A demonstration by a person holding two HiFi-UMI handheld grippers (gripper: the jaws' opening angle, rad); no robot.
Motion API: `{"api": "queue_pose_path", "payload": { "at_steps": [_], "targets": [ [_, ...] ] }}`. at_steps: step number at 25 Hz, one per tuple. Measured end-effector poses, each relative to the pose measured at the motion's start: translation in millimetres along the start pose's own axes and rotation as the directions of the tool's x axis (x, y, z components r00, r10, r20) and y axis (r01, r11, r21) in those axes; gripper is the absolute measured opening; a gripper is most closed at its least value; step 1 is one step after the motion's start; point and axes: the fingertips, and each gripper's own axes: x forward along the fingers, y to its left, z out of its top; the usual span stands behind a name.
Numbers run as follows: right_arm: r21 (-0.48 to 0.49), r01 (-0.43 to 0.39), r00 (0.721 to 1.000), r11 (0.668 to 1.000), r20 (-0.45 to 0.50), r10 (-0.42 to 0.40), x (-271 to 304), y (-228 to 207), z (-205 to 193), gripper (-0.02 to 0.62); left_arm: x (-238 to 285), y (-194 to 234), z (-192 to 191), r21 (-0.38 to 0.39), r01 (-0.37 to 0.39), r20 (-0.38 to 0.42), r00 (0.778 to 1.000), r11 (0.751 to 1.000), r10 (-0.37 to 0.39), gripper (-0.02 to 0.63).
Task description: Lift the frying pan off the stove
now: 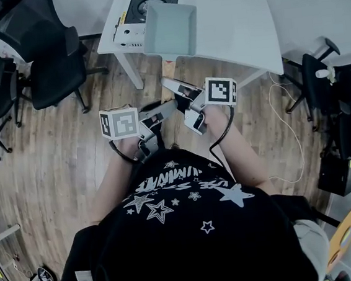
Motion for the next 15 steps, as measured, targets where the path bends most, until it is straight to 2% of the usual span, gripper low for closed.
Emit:
{"api": "queue_pose_path", "payload": {
  "at_steps": [7,12,15],
  "targets": [
    [0.024,0.005,1.0,1.0,-0.008,-0.005,-15.4,7.2,-31.3,0.146,-9.5,-9.8,-31.4,-0.007,-0.01,-0.002,1.0,1.0,0.01,0.135],
    [0.021,-0.007,1.0,1.0,0.003,0.007,-15.1,11.3,-40.5,0.146,-15.2,-9.7,-39.9,-0.008,-0.008,-0.011,1.0,1.0,0.008,0.135],
    [0.036,0.017,1.0,0.999,0.012,-0.018,-16.6,10.8,-44.3,0.146,-16.9,-10.7,-41.8,-0.01,0.001,-0.02,1.0,1.0,-0.001,0.135]
  ]
}}
